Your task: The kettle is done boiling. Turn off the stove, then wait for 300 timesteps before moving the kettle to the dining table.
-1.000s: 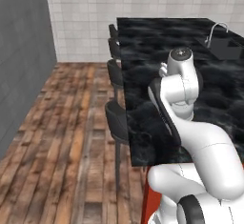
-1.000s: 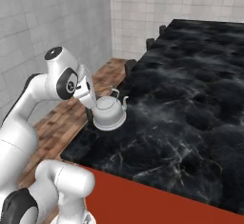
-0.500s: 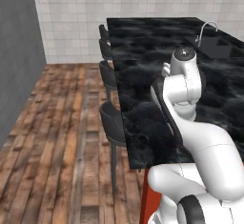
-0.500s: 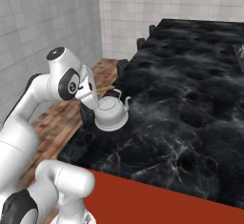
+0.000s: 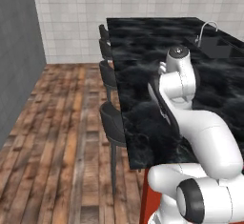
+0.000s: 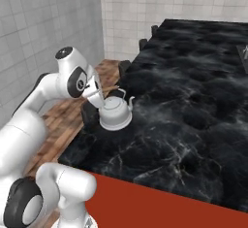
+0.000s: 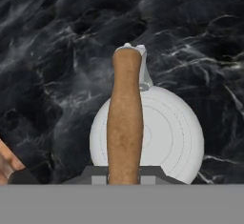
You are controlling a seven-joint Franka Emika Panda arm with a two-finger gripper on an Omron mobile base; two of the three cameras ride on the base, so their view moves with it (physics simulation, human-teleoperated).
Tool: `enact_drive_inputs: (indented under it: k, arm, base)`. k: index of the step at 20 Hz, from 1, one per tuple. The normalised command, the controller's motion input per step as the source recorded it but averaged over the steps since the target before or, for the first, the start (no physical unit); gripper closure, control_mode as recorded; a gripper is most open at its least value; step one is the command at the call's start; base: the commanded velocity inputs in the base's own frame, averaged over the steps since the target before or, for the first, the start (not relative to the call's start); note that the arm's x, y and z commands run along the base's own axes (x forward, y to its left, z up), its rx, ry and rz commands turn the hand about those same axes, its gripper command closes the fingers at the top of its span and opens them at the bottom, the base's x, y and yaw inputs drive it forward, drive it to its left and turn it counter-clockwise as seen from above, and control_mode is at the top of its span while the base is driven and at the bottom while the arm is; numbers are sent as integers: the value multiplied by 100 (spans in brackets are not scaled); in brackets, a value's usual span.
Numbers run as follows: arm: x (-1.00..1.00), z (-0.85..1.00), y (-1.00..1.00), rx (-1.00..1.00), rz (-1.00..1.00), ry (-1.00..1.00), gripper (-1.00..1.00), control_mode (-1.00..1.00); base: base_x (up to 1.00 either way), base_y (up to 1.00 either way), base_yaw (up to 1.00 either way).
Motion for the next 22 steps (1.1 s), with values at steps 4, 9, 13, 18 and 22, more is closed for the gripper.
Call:
enact_drive_inputs:
  k: [4,9,13,18,22]
  arm:
    - [38,-16,2,0,0,9,100,-100]
    - [30,-35,0,0,0,10,100,-100]
    - [15,-33,-5,0,0,11,100,-100]
    - [4,-23,-12,1,0,3,100,-100]
    - [0,-13,-12,4,0,0,100,-100]
  base:
    - [0,0,0]
    - [0,0,0]
    - [0,0,0]
    - [0,0,0]
    - [0,0,0]
